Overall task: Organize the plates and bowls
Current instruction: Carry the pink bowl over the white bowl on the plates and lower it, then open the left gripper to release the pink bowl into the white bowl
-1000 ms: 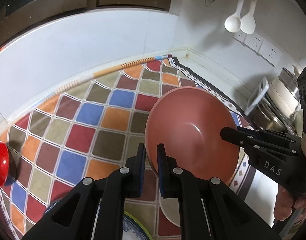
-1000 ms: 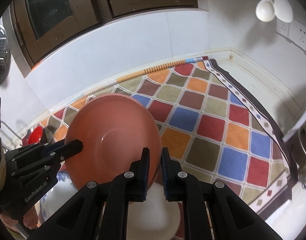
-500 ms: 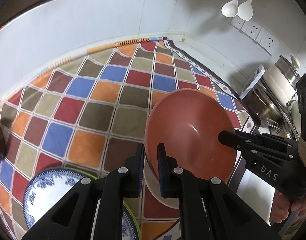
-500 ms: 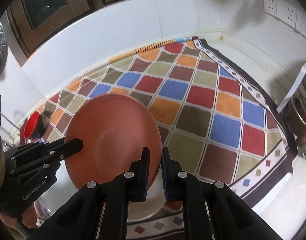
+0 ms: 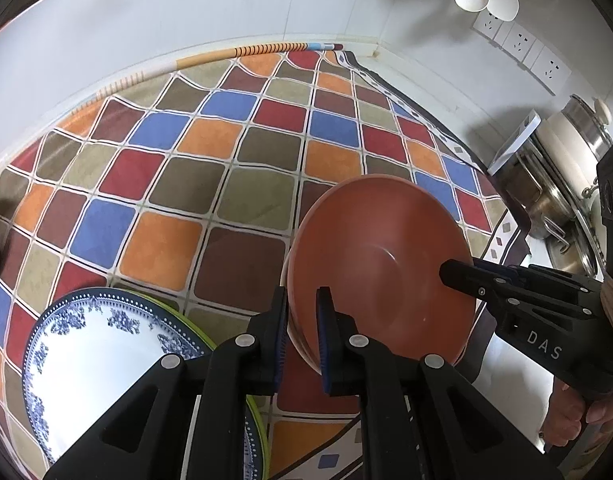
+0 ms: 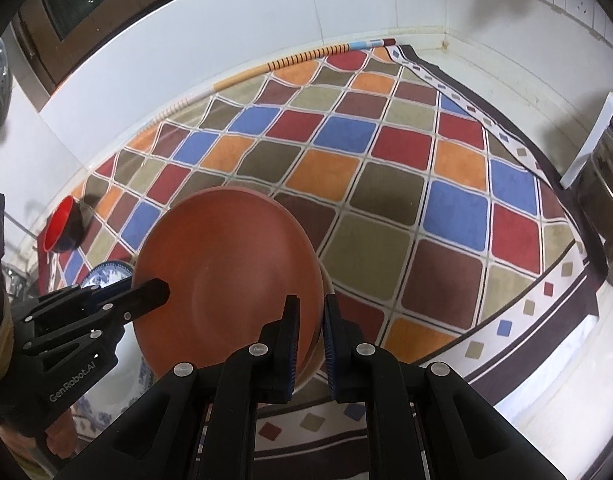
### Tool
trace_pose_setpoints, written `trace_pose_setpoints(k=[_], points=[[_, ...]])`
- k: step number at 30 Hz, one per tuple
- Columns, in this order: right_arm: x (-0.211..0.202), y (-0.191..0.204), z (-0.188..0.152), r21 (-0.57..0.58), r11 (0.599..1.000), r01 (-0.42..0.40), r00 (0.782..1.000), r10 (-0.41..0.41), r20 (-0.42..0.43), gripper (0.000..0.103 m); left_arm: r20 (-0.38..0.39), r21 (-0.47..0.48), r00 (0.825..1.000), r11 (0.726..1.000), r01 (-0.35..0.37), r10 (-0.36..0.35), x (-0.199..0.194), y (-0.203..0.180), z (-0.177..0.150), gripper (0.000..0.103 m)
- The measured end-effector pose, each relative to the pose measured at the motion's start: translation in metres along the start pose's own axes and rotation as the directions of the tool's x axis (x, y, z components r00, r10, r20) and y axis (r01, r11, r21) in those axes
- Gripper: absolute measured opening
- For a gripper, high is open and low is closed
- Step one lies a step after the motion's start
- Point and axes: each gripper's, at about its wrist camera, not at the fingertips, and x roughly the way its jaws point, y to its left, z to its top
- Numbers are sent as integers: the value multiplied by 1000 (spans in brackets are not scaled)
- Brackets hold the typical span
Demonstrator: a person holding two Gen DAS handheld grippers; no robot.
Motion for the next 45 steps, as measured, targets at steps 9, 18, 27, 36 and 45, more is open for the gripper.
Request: trace_pose_setpoints(k=[9, 18, 27, 36, 45], points=[[8, -2, -6, 6, 1000, -9, 1000, 9, -24, 13, -22, -1, 1000, 1000, -6, 6, 10, -2, -4, 16], [11, -2, -9, -9, 1000, 0, 1000, 0, -23, 13, -14, 8, 1000, 1000, -9, 9, 11, -5, -2, 22], [10, -2, -10, -18, 1000, 1, 1000, -1, -14, 22, 21, 30, 999, 999, -35, 34, 4, -4, -1, 38], [1, 5, -10, -22, 999, 25, 999, -25, 30, 43, 80, 16, 994, 997, -79, 78, -16, 9, 1, 54], [-12, 35, -2, -76, 996, 36, 993, -27, 111, 60, 184, -58, 967, 984, -166, 174, -57, 45, -2, 73]])
